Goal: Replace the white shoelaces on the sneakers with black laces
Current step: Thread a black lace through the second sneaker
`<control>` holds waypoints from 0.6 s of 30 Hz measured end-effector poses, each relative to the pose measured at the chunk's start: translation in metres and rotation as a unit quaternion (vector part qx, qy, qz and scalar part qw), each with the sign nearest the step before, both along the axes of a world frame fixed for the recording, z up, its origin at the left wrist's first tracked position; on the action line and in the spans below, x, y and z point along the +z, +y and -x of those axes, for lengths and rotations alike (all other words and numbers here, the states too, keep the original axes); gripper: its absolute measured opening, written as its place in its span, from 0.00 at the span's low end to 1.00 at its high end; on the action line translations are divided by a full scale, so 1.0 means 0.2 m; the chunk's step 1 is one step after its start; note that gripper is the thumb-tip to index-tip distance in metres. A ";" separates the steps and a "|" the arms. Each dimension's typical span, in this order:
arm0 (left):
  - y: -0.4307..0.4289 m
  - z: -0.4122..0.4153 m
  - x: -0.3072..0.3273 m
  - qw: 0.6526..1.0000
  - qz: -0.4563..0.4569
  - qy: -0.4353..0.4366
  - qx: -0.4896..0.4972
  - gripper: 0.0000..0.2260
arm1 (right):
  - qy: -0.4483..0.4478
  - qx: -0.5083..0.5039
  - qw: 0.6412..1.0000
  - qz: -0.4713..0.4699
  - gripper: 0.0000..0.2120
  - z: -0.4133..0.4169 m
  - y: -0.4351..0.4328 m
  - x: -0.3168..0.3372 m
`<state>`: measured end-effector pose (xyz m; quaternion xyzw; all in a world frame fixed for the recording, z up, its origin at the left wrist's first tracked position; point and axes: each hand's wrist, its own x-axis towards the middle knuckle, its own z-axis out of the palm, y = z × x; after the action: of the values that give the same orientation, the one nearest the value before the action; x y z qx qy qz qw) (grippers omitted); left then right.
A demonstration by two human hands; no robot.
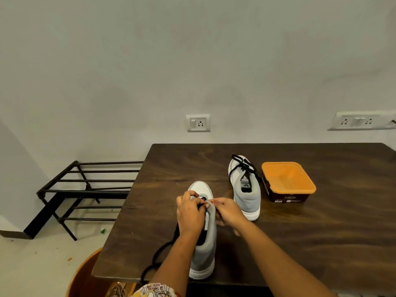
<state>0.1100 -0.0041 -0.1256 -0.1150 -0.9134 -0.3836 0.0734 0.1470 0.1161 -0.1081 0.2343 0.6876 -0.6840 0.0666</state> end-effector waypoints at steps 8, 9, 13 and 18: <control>-0.01 -0.02 0.01 1.000 0.026 -0.004 0.006 0.04 | 0.023 0.042 0.947 -0.318 0.07 0.07 -0.02 -0.06; -0.01 -0.02 0.01 1.000 0.028 -0.004 0.005 0.04 | 0.019 0.041 0.947 -0.317 0.07 0.07 -0.02 -0.07; -0.02 -0.03 0.02 0.999 0.040 0.005 -0.001 0.05 | -0.014 -0.026 0.961 -0.274 0.08 0.05 -0.01 -0.07; -0.02 -0.04 0.03 0.998 0.062 0.014 0.012 0.03 | 0.097 -0.270 0.937 0.198 0.10 0.06 0.06 0.14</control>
<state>0.1177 -0.0082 -0.1191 -0.1135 -0.9356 -0.3237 0.0838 0.1355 0.1291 -0.0809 0.3260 0.4522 -0.8179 -0.1427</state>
